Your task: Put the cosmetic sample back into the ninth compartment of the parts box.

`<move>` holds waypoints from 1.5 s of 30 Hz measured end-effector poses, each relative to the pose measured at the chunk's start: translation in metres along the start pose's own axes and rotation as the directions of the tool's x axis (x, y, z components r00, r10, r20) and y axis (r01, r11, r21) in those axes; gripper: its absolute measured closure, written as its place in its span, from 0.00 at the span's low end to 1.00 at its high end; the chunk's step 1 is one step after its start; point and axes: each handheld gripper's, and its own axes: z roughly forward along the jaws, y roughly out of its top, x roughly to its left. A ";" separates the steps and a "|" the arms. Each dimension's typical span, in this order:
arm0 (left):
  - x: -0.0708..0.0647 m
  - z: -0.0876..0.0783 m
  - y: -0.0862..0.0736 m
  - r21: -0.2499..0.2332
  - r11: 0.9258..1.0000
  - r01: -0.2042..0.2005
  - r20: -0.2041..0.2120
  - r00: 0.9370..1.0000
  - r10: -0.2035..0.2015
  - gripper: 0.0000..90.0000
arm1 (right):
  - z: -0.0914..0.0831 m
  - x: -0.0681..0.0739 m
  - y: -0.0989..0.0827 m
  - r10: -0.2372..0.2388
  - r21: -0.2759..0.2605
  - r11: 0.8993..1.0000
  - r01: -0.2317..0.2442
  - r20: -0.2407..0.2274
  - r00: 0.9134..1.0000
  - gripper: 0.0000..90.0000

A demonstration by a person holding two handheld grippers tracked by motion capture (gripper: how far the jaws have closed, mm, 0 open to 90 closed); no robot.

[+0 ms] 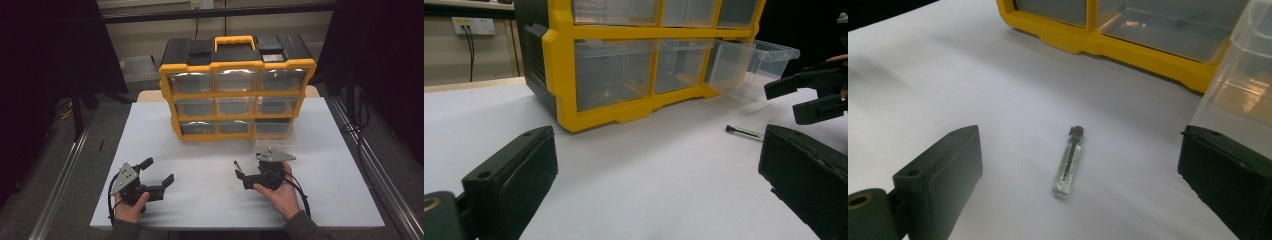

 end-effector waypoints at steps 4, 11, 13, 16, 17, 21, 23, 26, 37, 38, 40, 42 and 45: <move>0.000 0.000 0.000 -0.001 1.000 -0.005 0.003 1.000 0.005 0.03 | 0.003 0.002 0.002 -0.010 0.008 1.000 0.010 0.003 1.000 0.04; 0.000 -0.001 0.001 -0.013 1.000 -0.001 0.004 1.000 0.001 0.03 | 0.008 0.003 0.006 0.006 0.024 1.000 -0.006 -0.001 1.000 0.06; 0.000 -0.001 0.001 -0.012 1.000 0.001 0.004 1.000 -0.001 0.03 | 0.010 0.004 0.007 0.002 0.025 1.000 -0.002 -0.008 1.000 0.09; 0.000 -0.001 0.001 -0.013 1.000 -0.005 0.004 1.000 0.005 0.03 | 0.012 0.004 0.007 -0.002 0.032 0.999 0.003 -0.009 1.000 0.10; 0.000 -0.001 0.001 -0.011 1.000 -0.005 0.004 1.000 0.005 0.03 | 0.013 0.003 0.007 -0.007 0.042 0.999 0.008 -0.014 1.000 0.12; 0.000 -0.001 0.001 -0.011 1.000 -0.007 0.005 1.000 0.007 0.03 | 0.015 0.001 0.008 -0.008 0.062 0.998 0.008 0.004 1.000 0.20; 0.000 -0.001 0.001 -0.010 1.000 -0.005 0.004 1.000 0.005 0.03 | 0.015 0.000 0.008 -0.011 0.070 0.997 0.010 0.013 1.000 0.22; 0.000 -0.001 0.001 -0.011 1.000 -0.003 0.004 1.000 0.003 0.03 | 0.017 -0.002 0.008 0.011 0.104 0.995 -0.011 0.008 1.000 0.36; 0.001 -0.001 0.001 -0.013 1.000 -0.006 0.005 1.000 0.006 0.03 | 0.025 -0.002 0.012 -0.010 0.193 0.981 0.011 -0.006 1.000 0.69; 0.001 -0.001 0.001 -0.012 1.000 -0.005 0.004 1.000 0.005 0.03 | 0.025 -0.003 0.012 -0.008 0.198 0.980 0.010 -0.012 1.000 0.72; 0.001 -0.001 0.000 -0.011 1.000 -0.007 0.005 1.000 0.007 0.03 | 0.025 -0.001 0.012 0.003 0.221 0.975 0.001 -0.016 1.000 0.78; 0.001 -0.001 0.000 -0.010 1.000 -0.007 0.005 1.000 0.007 0.03 | 0.029 -0.002 0.012 -0.012 0.224 0.974 0.022 -0.045 0.999 0.84; 0.001 -0.001 0.000 -0.012 1.000 -0.006 0.005 1.000 0.006 0.03 | 0.030 -0.001 0.011 -0.008 0.229 0.973 0.018 -0.045 0.999 0.86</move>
